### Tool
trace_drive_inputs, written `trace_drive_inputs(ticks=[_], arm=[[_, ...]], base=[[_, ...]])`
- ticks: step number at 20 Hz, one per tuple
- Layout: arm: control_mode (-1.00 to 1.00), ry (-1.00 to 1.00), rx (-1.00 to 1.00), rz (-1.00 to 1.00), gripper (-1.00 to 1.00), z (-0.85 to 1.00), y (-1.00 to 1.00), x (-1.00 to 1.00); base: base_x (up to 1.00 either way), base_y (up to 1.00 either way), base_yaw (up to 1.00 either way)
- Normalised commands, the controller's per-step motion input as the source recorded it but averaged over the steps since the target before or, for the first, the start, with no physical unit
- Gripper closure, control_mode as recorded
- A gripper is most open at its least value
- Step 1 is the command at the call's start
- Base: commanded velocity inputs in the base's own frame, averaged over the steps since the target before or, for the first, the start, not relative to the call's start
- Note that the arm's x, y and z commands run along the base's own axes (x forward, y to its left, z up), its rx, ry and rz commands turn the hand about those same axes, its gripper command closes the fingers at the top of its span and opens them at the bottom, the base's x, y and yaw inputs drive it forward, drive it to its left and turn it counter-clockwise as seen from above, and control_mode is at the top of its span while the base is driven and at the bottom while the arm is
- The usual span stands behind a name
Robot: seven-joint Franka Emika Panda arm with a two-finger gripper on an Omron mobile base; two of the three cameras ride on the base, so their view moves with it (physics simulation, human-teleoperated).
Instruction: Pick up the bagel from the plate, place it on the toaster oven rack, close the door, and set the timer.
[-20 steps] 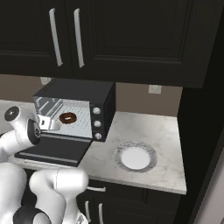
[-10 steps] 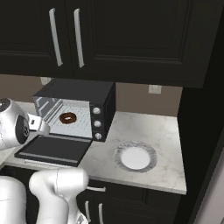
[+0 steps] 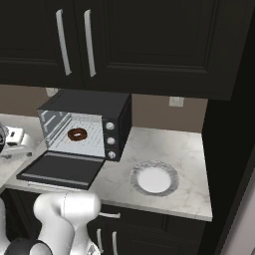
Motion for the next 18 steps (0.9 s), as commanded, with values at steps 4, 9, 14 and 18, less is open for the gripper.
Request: trace_drive_inputs(ticks=[4, 9, 14, 18], arm=[[-1.00, 0.00, -0.29, 0.00, -1.00, -0.17, 0.26, -0.03], [-1.00, 0.06, -0.24, 0.00, -1.00, -0.30, 0.03, 0.00], [-1.00, 0.03, -0.14, 0.00, -1.00, -0.35, 0.00, 0.00], [-1.00, 0.00, -0.11, 0.03, -1.00, -0.36, 0.00, -0.04]], base=[[0.00, 0.00, 0.00], [0.00, 0.00, 0.00], [0.00, 0.00, 0.00], [0.00, 0.00, 0.00]])
